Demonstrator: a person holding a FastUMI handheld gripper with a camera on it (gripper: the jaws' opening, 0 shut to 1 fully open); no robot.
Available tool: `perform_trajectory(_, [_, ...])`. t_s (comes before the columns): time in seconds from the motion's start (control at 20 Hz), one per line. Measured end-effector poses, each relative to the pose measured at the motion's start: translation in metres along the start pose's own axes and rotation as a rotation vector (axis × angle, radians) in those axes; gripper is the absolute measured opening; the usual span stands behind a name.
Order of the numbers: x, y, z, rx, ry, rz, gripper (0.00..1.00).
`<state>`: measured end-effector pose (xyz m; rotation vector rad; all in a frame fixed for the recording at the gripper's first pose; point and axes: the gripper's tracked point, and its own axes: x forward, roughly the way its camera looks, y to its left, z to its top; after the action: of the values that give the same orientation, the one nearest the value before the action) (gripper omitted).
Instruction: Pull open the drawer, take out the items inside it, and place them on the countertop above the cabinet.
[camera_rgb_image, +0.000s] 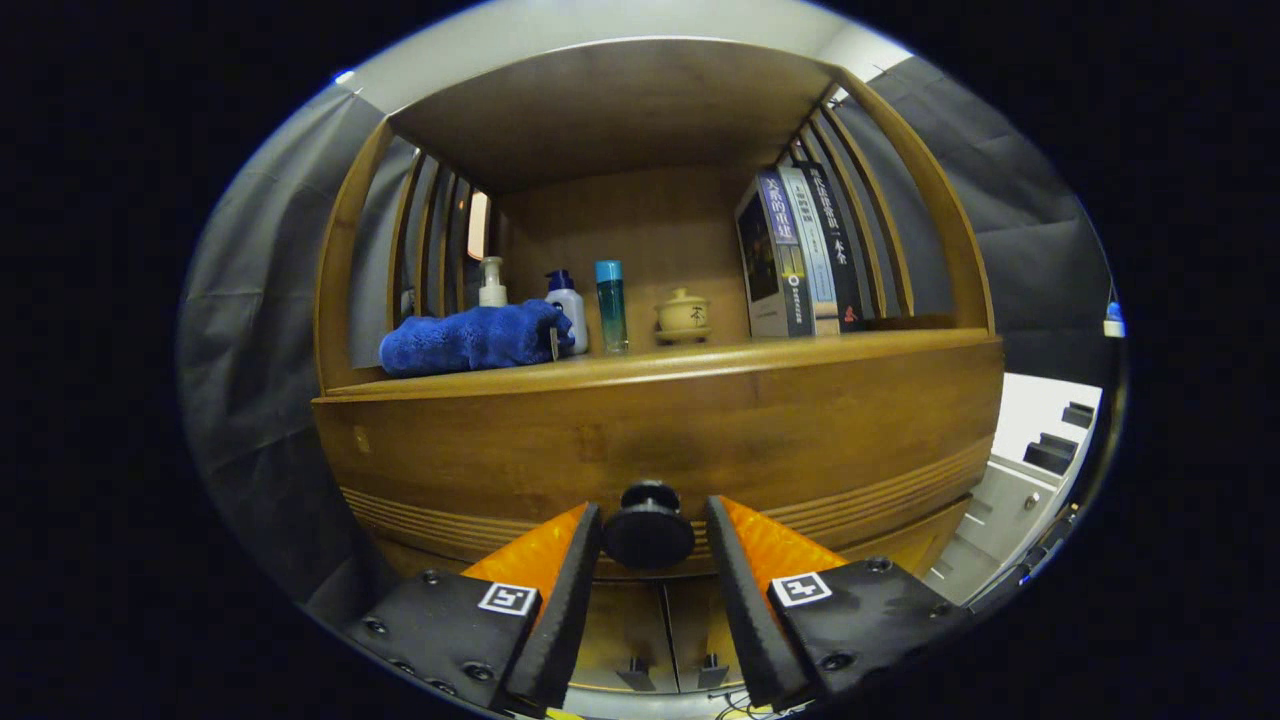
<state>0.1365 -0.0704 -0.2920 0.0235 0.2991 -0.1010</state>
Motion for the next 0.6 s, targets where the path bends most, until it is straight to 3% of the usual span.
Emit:
perform_trajectory(0.2, [0.0035,-0.0031,-0.0052,-0.023,0.012,-0.018,0.54])
perform_trajectory(0.45, [0.0040,-0.0037,-0.0042,-0.010,0.026,-0.016,0.41])
perform_trajectory(0.6, [-0.0003,-0.0030,-0.0059,-0.016,0.032,-0.016,0.41])
